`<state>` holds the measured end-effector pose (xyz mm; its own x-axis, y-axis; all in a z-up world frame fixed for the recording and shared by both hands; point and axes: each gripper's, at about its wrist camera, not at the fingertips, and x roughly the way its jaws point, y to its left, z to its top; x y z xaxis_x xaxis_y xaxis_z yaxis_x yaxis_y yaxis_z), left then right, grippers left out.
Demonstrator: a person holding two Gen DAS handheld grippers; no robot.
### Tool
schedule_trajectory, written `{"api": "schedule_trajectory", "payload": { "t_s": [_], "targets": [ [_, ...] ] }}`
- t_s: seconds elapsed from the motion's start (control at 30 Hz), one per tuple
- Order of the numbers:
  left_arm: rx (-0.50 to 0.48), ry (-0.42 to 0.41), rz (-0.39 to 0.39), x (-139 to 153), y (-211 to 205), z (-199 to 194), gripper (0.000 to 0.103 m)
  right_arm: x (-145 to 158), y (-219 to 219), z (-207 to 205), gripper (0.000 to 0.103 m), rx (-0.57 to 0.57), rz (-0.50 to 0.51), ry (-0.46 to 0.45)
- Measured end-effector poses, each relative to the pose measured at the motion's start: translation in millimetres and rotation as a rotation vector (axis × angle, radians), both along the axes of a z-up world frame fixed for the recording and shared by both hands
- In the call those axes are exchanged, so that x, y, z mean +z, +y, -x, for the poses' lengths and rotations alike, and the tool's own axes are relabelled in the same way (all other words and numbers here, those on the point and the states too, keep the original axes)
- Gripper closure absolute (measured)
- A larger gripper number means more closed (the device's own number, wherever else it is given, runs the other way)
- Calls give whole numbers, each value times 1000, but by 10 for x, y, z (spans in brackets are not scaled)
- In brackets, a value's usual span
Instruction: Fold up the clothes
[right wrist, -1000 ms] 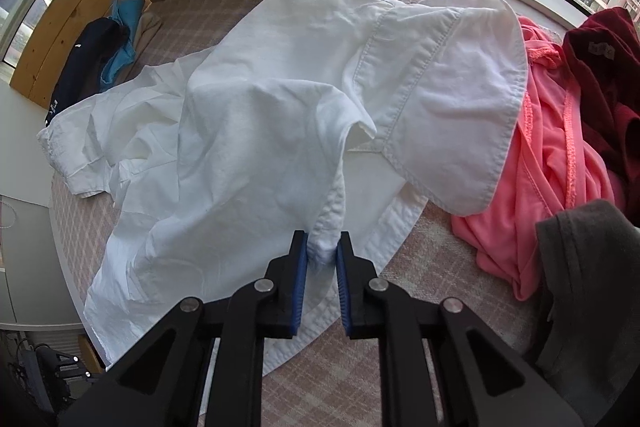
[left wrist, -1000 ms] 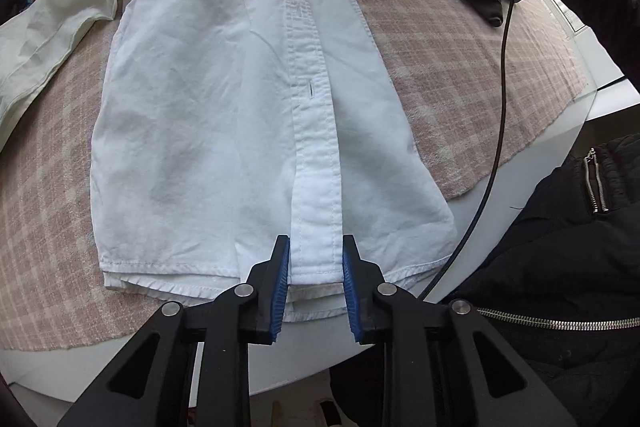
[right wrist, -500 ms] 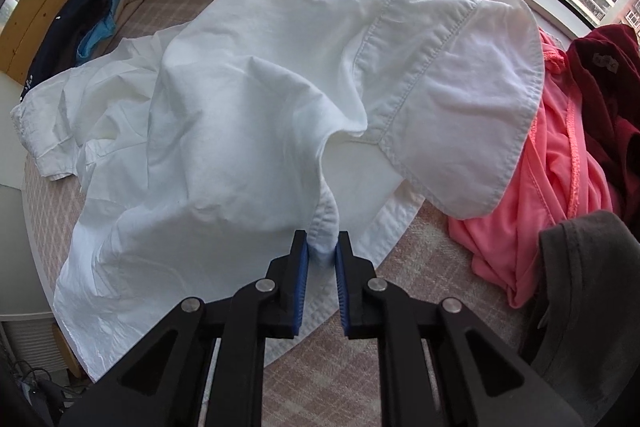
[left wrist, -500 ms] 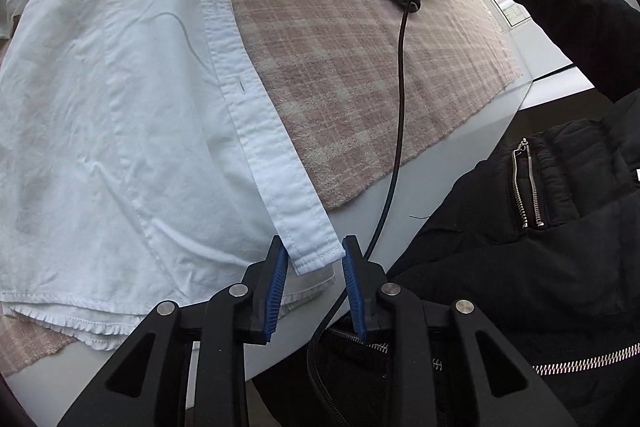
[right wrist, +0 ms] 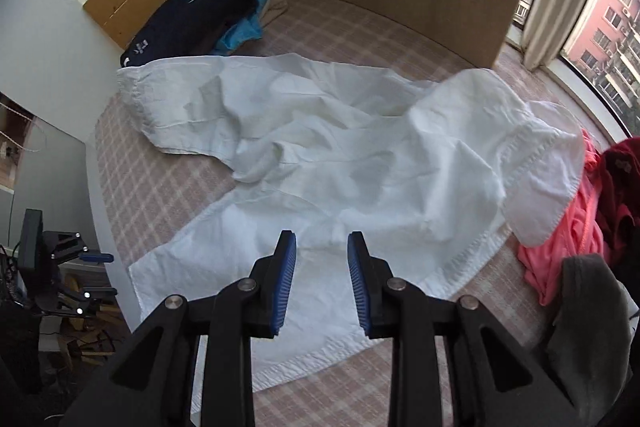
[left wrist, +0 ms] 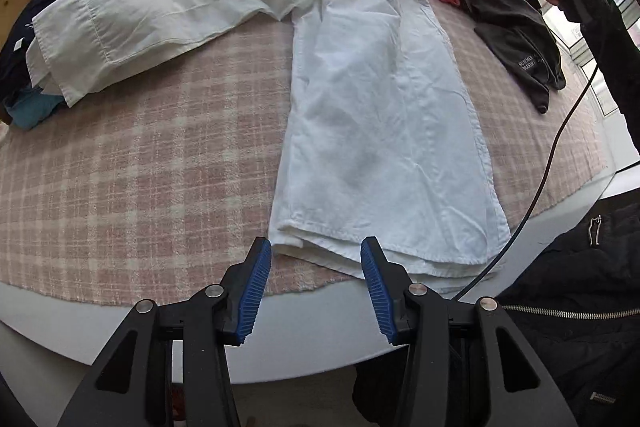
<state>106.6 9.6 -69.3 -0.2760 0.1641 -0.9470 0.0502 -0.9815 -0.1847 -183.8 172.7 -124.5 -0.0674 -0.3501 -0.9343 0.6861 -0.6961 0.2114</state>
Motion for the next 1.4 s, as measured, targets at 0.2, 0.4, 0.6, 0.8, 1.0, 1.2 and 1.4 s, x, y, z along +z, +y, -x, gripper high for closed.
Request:
{"api": "schedule_trajectory", "payload": {
  "t_s": [0.2, 0.4, 0.6, 0.8, 1.0, 1.2, 1.4],
  "targets": [
    [-63, -29, 9, -258, 3, 200, 58, -385, -909, -254, 70, 103, -189, 64],
    [-101, -40, -21, -389, -46, 256, 56, -636, -1251, -338, 70, 242, -385, 197],
    [-137, -24, -67, -465, -40, 279, 63, -514, -1286, -423, 70, 344, -366, 162],
    [-168, -32, -66, -520, -17, 289, 72, -646, -1410, -573, 70, 445, -399, 164],
    [-175, -30, -55, -514, 3, 268, 74, -841, -1478, -583, 70, 473, -436, 166],
    [-185, -23, -33, -499, 38, 241, 79, -687, -1401, -323, 97, 346, -318, 53],
    [-180, -4, -39, -460, 25, 239, 79, -418, -1343, -43, 97, 218, -158, -36]
  ]
}}
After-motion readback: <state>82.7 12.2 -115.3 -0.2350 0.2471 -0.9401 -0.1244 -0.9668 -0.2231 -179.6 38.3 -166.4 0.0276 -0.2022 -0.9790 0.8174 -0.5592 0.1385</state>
